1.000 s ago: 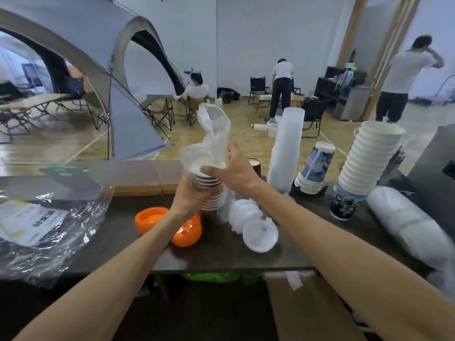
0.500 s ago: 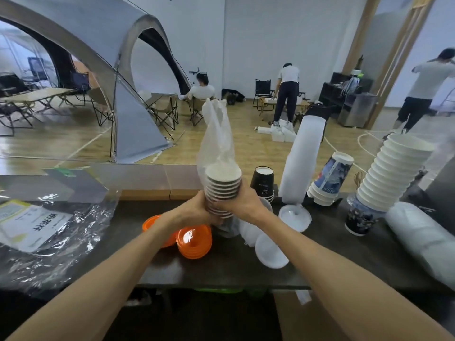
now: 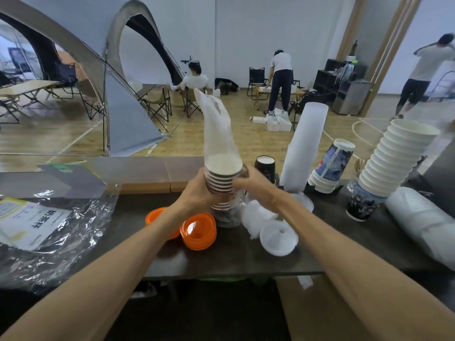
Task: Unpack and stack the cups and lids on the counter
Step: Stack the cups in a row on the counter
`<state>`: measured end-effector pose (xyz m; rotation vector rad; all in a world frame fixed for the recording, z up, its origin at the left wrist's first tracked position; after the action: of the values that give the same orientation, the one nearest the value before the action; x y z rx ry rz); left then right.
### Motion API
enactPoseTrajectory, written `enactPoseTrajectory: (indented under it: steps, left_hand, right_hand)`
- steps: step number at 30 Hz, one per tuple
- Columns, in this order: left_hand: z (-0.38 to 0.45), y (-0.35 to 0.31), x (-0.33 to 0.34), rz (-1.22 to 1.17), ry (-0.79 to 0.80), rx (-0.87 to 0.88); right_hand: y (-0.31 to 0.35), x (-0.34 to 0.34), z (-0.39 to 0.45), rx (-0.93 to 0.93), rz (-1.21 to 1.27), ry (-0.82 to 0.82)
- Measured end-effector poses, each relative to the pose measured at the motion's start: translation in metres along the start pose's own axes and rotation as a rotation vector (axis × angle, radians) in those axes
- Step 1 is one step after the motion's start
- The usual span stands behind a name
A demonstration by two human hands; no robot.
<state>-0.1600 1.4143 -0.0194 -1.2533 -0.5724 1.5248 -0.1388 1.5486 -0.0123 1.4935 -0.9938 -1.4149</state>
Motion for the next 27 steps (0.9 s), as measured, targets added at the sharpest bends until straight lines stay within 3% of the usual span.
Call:
enactPoseTrajectory:
  steps: [4,7,9,13,16,21,27]
  left_hand:
    - [-0.005,0.023,0.005,0.152,0.090,-0.092]
    - [-0.013,0.048,0.007,0.223,0.313,-0.181]
    - [-0.016,0.053,-0.001,0.169,0.360,-0.221]
    - [0.000,0.013,-0.022,-0.092,0.156,-0.165]
    - [0.007,-0.014,-0.018,-0.066,0.023,-0.036]
    - [-0.010,0.018,-0.005,0.072,-0.002,-0.045]
    - [-0.014,0.032,0.000,0.183,0.100,-0.086]
  right_hand:
    - [0.033,0.004,-0.003,-0.162,-0.070,-0.241]
    - [0.015,0.011,-0.017,-0.129,-0.037,-0.521]
    - [-0.004,0.019,-0.023,-0.096,-0.055,-0.584]
    - [-0.012,0.030,-0.026,-0.199,0.023,-0.554]
    - [-0.020,0.039,-0.028,-0.257,-0.018,-0.474]
    - [-0.042,0.039,-0.033,-0.151,-0.019,-0.344]
    - [0.002,0.025,-0.015,-0.205,0.113,-0.383]
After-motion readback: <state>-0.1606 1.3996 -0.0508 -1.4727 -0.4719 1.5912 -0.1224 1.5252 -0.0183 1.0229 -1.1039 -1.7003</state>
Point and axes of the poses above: each hand's wrist, its own z-axis towards the middle knuckle, its own x-axis out of the palm, y = z × x, the point moved 10 cm from there along z, towards the middle knuckle, and after that the axes turned 8 degrees about -y, right-handed, at the moved point
